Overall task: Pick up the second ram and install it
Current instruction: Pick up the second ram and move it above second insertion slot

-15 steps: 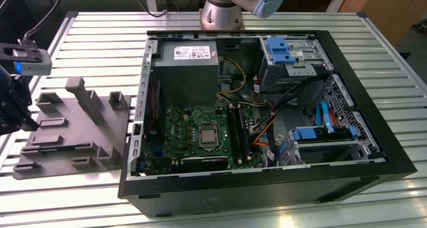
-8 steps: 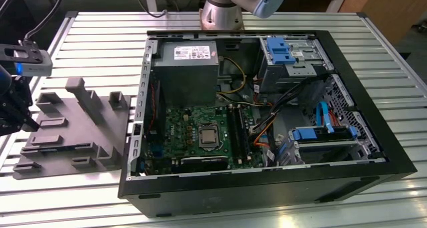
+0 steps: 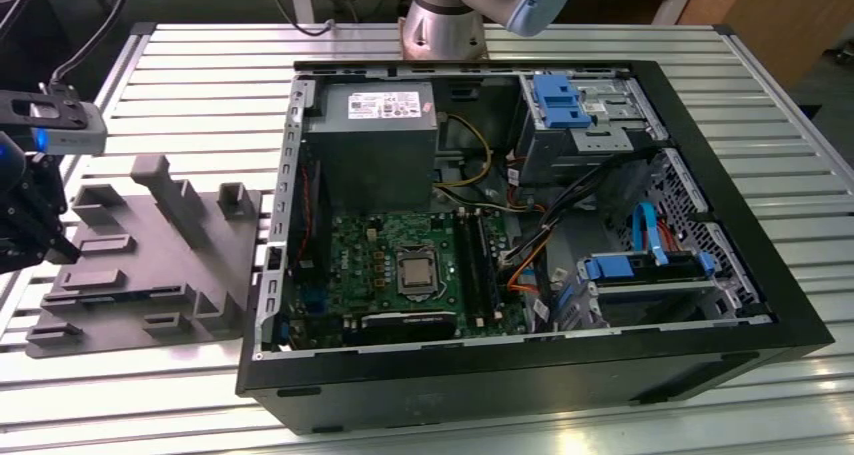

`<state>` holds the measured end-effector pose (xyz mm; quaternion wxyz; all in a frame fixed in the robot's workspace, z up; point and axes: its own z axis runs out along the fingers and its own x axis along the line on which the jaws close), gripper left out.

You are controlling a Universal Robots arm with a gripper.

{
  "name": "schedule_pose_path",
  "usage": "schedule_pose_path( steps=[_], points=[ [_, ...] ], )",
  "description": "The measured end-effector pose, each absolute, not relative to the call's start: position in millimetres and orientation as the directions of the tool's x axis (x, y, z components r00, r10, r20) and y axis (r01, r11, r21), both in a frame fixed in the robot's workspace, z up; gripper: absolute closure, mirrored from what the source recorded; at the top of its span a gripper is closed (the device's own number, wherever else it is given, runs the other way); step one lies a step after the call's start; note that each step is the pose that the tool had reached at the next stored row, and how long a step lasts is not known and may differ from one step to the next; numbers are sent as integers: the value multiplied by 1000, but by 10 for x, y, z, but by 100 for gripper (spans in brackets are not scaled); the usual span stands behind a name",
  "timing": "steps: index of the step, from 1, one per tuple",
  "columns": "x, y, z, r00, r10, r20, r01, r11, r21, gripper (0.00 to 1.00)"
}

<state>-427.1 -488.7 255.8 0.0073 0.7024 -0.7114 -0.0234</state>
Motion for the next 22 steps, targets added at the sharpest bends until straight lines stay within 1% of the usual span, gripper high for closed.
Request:
schedule_pose_path(
  steps=[22],
  points=[
    [-4271, -4890, 2483, -13, -1000, -22, -999, 12, 44, 89]
  ],
)
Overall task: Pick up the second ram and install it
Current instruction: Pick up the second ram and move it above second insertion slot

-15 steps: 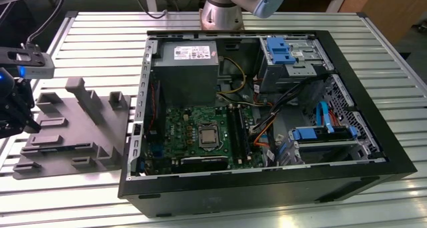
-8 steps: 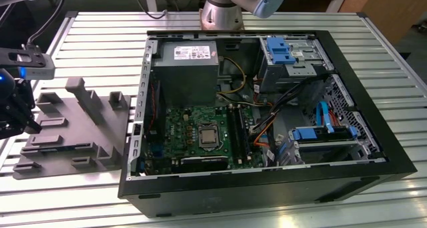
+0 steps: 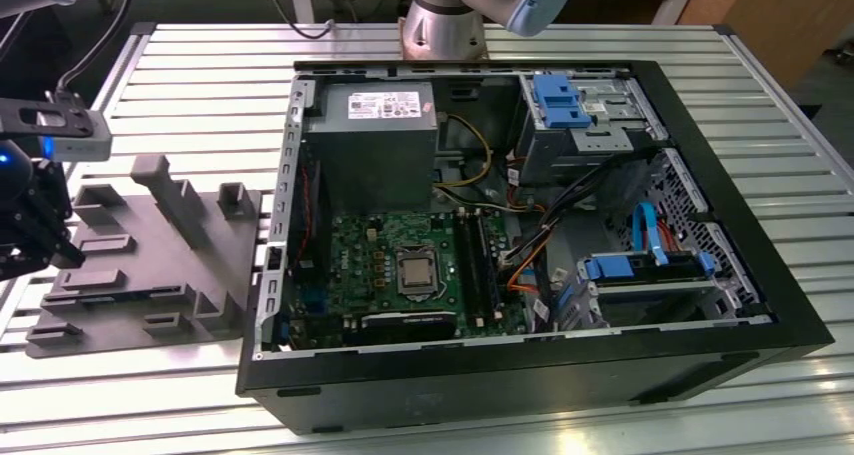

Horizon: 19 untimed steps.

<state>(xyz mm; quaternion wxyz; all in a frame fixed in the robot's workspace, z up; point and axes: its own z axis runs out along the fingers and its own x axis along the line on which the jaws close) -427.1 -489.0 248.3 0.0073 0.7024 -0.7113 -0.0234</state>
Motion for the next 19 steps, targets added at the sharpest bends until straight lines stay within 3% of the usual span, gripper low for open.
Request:
schedule_pose_path(
  steps=[19],
  points=[
    [-4272, -4930, 2422, -13, -1000, -22, -999, 12, 44, 89]
  ],
)
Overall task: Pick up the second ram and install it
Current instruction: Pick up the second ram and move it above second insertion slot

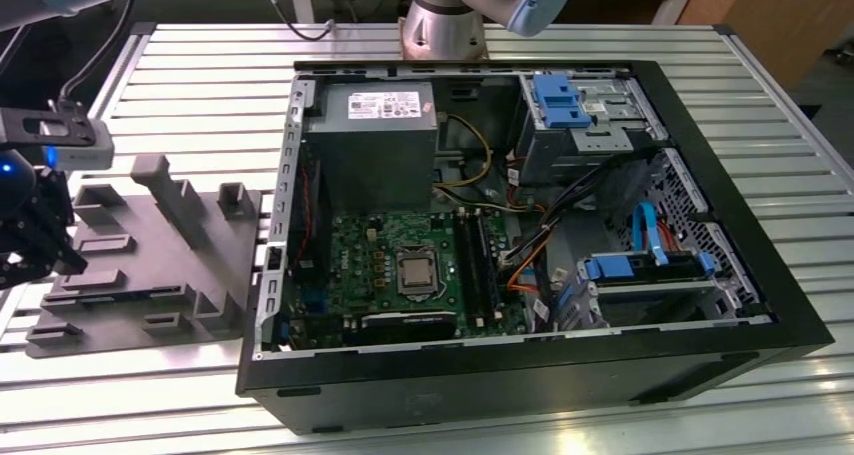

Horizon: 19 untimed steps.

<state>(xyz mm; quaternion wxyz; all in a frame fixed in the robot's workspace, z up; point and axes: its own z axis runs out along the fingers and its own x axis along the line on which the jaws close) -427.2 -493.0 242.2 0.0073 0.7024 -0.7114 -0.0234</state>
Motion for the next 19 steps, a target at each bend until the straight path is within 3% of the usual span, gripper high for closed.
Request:
schedule_pose_path(
  steps=[19],
  points=[
    [-4272, -4973, 2364, -13, -1000, -22, -999, 12, 44, 89]
  ],
)
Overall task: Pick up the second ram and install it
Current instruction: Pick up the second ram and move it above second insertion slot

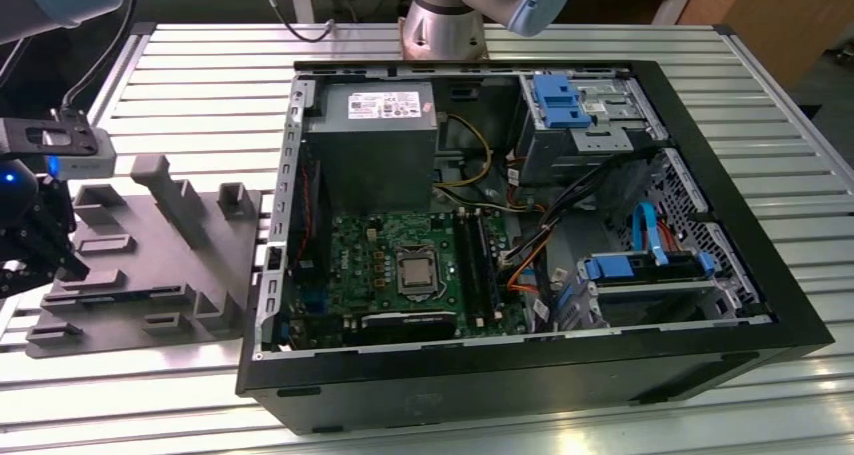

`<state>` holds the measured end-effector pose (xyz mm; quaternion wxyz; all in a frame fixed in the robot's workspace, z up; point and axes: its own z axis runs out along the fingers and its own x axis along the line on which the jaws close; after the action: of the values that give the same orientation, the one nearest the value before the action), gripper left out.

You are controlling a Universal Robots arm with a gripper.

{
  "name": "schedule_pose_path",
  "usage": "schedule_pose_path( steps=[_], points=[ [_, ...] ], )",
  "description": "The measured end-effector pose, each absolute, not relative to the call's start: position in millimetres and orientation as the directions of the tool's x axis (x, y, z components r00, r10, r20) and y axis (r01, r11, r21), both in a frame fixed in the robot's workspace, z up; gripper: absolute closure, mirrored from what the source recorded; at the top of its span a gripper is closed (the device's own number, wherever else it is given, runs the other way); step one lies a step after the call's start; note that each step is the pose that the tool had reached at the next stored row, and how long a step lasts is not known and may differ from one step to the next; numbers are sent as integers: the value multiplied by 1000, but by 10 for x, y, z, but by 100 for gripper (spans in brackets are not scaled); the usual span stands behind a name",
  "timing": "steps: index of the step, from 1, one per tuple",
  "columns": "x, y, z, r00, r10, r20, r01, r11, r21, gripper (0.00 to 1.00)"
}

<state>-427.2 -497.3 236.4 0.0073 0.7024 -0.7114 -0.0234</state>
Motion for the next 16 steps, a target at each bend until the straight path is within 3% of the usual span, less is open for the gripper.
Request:
schedule_pose_path(
  steps=[16],
  points=[
    [-4272, -4986, 2313, -13, -1000, -22, -999, 12, 44, 89]
  ],
)
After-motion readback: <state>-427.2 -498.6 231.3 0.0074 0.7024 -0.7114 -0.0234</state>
